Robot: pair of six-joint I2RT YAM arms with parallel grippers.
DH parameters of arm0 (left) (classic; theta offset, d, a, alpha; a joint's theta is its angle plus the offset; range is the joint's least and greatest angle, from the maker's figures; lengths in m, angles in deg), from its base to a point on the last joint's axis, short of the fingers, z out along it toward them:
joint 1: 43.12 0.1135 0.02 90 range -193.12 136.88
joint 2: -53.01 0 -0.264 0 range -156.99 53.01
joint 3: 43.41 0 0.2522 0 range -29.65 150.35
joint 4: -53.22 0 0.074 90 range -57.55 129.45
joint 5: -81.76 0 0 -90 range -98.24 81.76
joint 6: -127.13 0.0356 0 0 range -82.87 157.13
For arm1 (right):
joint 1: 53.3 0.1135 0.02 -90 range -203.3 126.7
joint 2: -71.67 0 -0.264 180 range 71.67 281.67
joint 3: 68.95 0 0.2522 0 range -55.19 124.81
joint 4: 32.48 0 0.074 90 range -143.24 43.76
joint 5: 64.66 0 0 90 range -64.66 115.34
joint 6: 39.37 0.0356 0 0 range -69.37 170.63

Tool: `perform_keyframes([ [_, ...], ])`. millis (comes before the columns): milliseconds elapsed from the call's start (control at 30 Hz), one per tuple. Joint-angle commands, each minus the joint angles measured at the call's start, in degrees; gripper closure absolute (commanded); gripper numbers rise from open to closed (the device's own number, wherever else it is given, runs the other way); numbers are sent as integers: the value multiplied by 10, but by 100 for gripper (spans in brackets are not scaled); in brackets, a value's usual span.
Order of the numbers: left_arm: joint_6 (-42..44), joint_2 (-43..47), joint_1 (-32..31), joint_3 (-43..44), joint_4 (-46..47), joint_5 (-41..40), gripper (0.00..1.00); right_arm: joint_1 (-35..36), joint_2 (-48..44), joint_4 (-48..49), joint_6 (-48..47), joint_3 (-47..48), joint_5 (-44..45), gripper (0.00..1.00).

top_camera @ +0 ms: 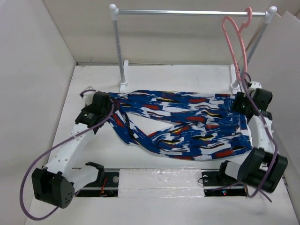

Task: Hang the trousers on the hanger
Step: Flatten out the trousers at the center of the board.

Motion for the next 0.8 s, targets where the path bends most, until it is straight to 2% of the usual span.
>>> perform_keyframes([
  [0, 2, 23, 114, -34, 21, 32, 20, 40, -120, -9, -5, -99, -72, 50],
  [33, 15, 21, 192, -54, 31, 81, 21, 82, -146, -8, 5, -122, -82, 84],
  [67, 23, 18, 232, -65, 43, 106, 23, 109, -173, -4, 11, -144, -94, 97],
  [133, 35, 4, 297, -91, 79, 169, 25, 177, -248, 22, 42, -208, -121, 100],
  [167, 36, -17, 332, -99, 91, 185, 28, 253, -268, 39, 44, -225, -128, 100],
  [233, 34, -39, 332, -106, 124, 206, 28, 334, -304, 66, 89, -252, -125, 100],
  [267, 33, -61, 332, -115, 182, 237, 28, 457, -307, 78, 94, -255, -94, 94],
  [300, 33, -62, 332, -121, 183, 263, 28, 458, -303, 78, 94, -250, -94, 94],
  [333, 26, -70, 332, -123, 196, 268, 28, 498, -297, 75, 95, -247, -75, 76],
  [367, 20, -76, 332, -131, 215, 273, 27, 575, -282, 68, 95, -234, -34, 55],
  [400, 19, -77, 332, -137, 233, 281, 27, 610, -282, 71, 96, -234, -19, 54],
  [433, 22, -83, 332, -143, 250, 288, 27, 641, -258, 72, 96, -223, -9, 45],
  [500, 20, -93, 332, -150, 274, 294, 27, 713, -233, 67, 97, -212, 17, 39],
  [600, 25, -142, 327, -146, 292, 290, 30, 743, -180, 77, 105, -203, 12, 35],
  [700, 18, -190, 327, -133, 290, 287, 64, 743, -153, 80, 110, -204, 2, 35],
  [733, 16, -196, 327, -129, 285, 284, 97, 743, -151, 80, 108, -205, 3, 34],
  [767, 13, -193, 327, -121, 256, 280, 100, 743, -147, 78, 105, -204, 9, 34],
])
